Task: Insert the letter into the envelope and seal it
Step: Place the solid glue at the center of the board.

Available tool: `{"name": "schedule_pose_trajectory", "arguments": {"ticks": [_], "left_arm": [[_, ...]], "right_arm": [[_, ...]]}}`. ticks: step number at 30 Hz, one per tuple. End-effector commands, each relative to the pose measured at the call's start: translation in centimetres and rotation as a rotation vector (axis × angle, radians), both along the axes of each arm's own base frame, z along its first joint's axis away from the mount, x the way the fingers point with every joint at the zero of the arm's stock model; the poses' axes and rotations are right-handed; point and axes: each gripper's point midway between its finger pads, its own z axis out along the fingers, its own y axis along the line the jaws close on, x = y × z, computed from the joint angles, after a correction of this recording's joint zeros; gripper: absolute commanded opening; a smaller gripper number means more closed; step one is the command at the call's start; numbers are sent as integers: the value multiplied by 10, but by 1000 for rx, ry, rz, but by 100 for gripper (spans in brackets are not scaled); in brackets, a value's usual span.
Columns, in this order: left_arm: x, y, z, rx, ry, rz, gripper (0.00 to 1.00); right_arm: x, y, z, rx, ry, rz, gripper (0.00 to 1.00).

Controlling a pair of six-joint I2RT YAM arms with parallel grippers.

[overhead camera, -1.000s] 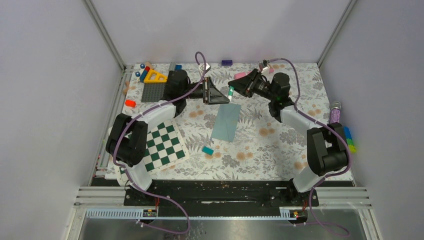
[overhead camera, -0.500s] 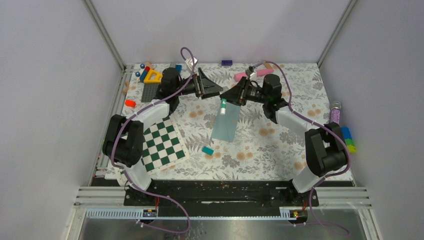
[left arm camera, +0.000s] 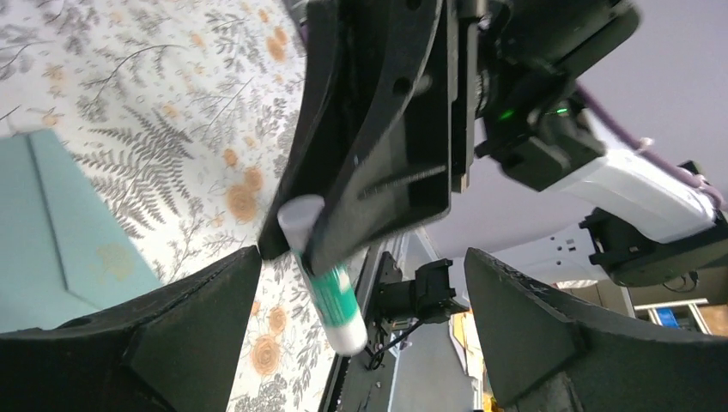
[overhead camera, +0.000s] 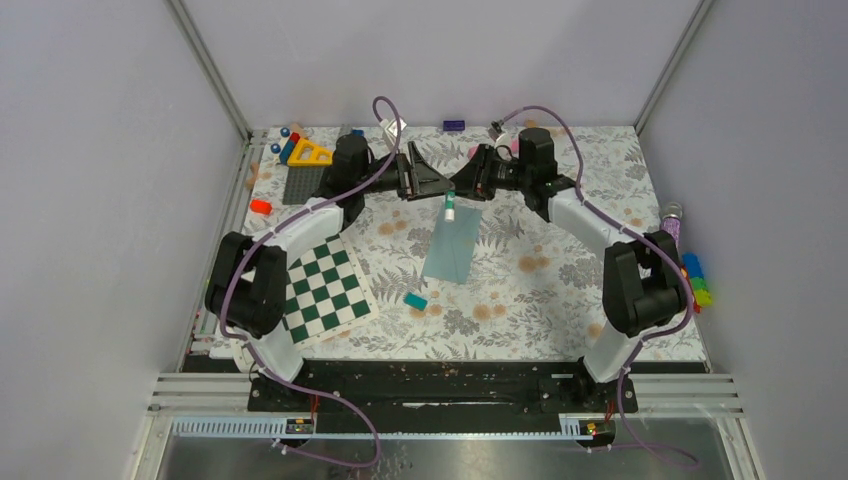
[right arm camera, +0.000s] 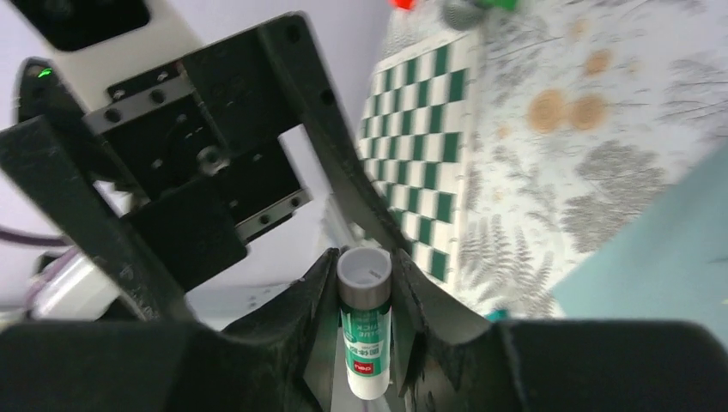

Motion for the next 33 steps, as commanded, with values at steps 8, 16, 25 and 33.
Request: {"name": "schedule_pose_trajectory", "arguments": {"ticks": [8, 16, 25, 33], "left_arm": [[36, 53, -21, 386, -166, 209, 92], [27, 68, -70, 521, -109, 201, 99], [3, 73, -105, 546, -47, 153, 99], [-18, 71, -146, 609, -6, 85, 99]], "right_arm": [[34, -140, -96, -789, 27, -135, 5], [14, -202, -158, -1152, 140, 22, 7], [21, -221, -197, -1276, 212, 51, 15], [29, -228, -196, -1321, 205, 25, 32]]}}
